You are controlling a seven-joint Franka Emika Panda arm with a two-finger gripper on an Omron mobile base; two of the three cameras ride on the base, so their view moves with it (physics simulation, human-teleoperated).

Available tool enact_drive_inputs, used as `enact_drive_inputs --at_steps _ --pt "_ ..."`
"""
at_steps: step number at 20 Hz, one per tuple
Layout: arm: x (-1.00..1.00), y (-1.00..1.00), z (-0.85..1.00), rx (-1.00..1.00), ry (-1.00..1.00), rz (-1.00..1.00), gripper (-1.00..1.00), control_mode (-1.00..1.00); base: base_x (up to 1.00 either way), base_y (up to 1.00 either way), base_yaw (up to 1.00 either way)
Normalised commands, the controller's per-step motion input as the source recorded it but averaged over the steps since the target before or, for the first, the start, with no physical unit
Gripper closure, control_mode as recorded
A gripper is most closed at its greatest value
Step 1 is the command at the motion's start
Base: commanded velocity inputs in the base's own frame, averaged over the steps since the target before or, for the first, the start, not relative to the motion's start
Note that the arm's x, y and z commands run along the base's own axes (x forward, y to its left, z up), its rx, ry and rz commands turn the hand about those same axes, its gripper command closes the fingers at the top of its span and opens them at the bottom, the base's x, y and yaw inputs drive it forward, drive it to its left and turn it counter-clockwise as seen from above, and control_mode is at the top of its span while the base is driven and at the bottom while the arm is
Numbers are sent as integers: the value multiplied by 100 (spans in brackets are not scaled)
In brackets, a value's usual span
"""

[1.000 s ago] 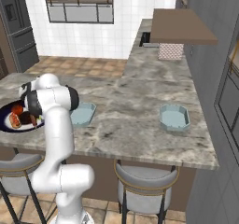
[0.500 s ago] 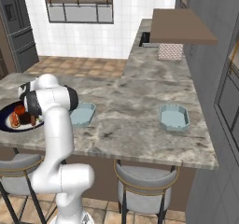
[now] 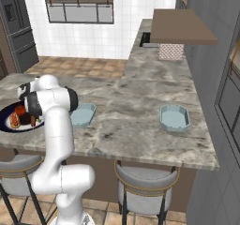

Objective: Place one cooked food and one vegetable from the large plate to each tupperware container.

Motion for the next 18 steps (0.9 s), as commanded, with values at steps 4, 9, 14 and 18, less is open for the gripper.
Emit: enact_drive_inputs --at_steps 4,9,14,18 --pt "-34 -28 -63 0 -7 -1 100 -100 0 0 0" --pt "-33 -27 -70 0 -11 0 100 -100 0 0 0" --pt "-33 -40 -2 1 -6 -4 100 -100 0 0 0" --pt "-29 -61 97 4 2 -4 100 -100 0 0 0"
